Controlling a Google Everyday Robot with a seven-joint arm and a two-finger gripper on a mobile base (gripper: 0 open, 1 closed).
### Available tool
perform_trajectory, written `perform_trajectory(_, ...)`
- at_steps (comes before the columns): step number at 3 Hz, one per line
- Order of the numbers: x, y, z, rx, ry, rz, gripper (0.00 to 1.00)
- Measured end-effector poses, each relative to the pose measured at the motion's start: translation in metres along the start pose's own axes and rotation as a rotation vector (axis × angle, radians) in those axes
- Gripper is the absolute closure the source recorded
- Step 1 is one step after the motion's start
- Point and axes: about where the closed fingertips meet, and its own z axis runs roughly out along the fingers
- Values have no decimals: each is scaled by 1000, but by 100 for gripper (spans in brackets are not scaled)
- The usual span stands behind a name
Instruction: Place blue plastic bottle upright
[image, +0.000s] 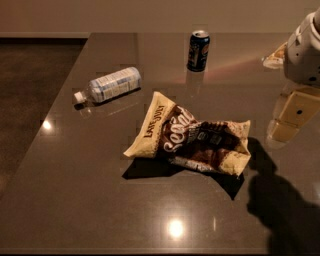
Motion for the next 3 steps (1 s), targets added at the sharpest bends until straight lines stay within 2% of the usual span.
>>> perform_trajectory(1, 0, 0, 0, 0, 0, 0, 0)
perform_trajectory(2, -14, -16, 8, -4, -13, -35, 0)
perform_trajectory(3, -46, -44, 27, -25, -21, -106, 0)
